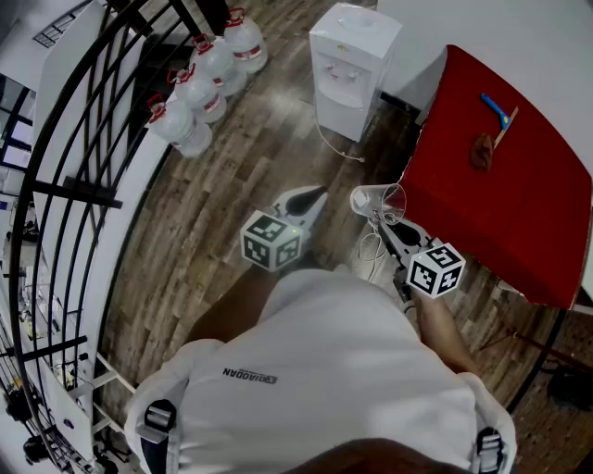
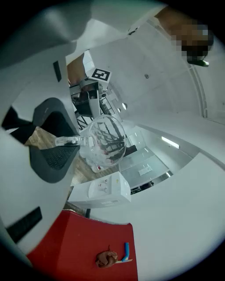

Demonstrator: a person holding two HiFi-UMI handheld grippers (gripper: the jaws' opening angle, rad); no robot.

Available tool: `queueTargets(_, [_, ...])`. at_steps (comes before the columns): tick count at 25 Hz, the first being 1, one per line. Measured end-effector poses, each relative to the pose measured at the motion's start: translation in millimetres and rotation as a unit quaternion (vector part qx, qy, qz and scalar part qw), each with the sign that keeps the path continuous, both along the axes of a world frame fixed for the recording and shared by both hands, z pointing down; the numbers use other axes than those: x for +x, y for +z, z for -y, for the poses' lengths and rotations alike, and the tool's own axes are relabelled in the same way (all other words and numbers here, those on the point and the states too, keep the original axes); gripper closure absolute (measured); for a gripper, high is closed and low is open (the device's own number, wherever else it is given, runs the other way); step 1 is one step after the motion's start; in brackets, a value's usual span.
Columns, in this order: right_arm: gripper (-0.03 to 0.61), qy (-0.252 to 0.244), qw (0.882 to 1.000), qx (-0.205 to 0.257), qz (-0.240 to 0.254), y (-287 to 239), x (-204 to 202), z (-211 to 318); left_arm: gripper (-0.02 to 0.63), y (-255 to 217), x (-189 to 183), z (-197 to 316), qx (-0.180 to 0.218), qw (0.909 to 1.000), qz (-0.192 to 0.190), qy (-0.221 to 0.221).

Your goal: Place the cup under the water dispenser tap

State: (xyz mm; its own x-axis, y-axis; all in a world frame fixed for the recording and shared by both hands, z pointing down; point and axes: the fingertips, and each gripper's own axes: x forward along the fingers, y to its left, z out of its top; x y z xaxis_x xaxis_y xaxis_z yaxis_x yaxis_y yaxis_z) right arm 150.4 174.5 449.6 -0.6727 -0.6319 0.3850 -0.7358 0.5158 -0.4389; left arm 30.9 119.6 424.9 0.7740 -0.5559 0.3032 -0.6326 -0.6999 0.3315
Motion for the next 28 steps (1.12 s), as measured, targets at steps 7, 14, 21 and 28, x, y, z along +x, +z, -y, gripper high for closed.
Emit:
queueTargets(7, [0.525,0.002,1.000,0.010,-0.004,-1.3,4.4,-6.3,0.617,-4.8,3.6,-8.5,0.011,0.9999,0.002,-0.002])
queueTargets(14, [0.525,0.009,1.000,0.002,0.014,-6.8,3.4,-13.4,0.617,-9.1,3.2,-15.4,0.016,0.9999,0.000,-0.002])
queueTargets(21, [0.525,0.005,1.000,0.002,0.017,-5.2,1.1,-18.3,0.617,-10.6,3.1,-20.2,0.020,0.9998,-0.001,-0.003])
queueTargets(28, [0.525,0.003,1.000,-0.011,0.015,4.9,-0.8,-21.9,0.617,-5.2,-3.8,-29.2,0.011,0.9999,0.007,-0.008])
